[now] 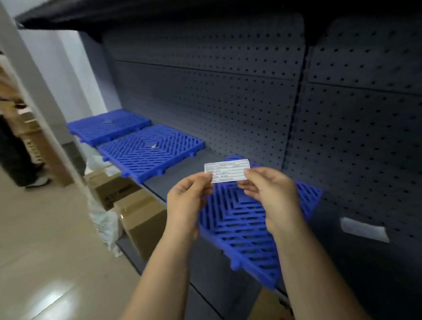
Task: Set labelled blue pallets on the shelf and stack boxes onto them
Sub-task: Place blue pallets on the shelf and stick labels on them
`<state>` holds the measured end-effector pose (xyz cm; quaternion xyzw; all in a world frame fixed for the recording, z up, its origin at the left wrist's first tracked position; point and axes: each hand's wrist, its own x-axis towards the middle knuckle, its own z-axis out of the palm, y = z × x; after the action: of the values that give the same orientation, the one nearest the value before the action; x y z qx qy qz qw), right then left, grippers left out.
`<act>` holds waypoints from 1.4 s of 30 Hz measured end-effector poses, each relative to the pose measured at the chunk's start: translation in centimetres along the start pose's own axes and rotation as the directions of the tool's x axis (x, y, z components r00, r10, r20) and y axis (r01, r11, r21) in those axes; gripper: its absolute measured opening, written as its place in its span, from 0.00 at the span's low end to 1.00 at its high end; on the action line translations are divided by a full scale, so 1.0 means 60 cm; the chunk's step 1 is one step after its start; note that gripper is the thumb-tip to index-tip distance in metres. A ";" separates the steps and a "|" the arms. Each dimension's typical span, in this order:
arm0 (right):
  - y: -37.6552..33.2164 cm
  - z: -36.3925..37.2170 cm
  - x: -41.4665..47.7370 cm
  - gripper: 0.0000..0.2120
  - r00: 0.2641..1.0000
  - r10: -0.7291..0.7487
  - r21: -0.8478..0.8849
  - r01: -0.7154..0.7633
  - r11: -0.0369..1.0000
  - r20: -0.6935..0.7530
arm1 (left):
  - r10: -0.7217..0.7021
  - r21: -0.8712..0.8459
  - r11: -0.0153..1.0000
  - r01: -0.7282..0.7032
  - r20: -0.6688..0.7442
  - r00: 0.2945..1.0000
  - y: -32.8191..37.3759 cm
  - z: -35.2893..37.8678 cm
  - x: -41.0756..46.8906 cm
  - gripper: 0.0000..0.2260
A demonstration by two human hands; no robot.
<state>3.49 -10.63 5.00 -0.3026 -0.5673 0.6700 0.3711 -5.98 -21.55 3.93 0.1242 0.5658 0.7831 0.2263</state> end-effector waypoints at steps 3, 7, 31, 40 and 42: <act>0.010 0.096 -0.011 0.02 0.996 0.020 -0.020 -0.018 1.000 0.091 | 0.055 -0.031 0.998 -0.058 -0.097 0.994 0.039 -0.084 0.017 0.03; 0.028 0.257 -0.027 0.03 0.982 0.047 -0.010 -0.046 0.999 0.185 | 0.085 -0.004 0.996 -0.087 -0.190 0.978 0.095 -0.229 0.052 0.04; 0.159 1.024 0.043 0.05 0.948 0.090 -0.104 -0.060 0.993 0.306 | 0.179 0.040 0.983 -0.180 -0.427 0.886 0.337 -0.841 0.451 0.03; 0.162 1.178 0.272 0.06 0.940 -0.036 -0.136 0.087 0.987 0.341 | 0.284 0.162 0.957 -0.239 -0.371 0.884 0.391 -0.874 0.722 0.03; 0.152 1.211 0.335 0.06 0.945 -0.070 -0.138 0.119 0.983 0.319 | 0.288 0.181 0.954 -0.238 -0.339 0.896 0.410 -0.870 0.794 0.04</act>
<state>-68.84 -33.37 8.89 -0.1929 -0.6834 0.6445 0.2836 -76.04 -47.62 7.02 0.0684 0.6271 0.7759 0.0013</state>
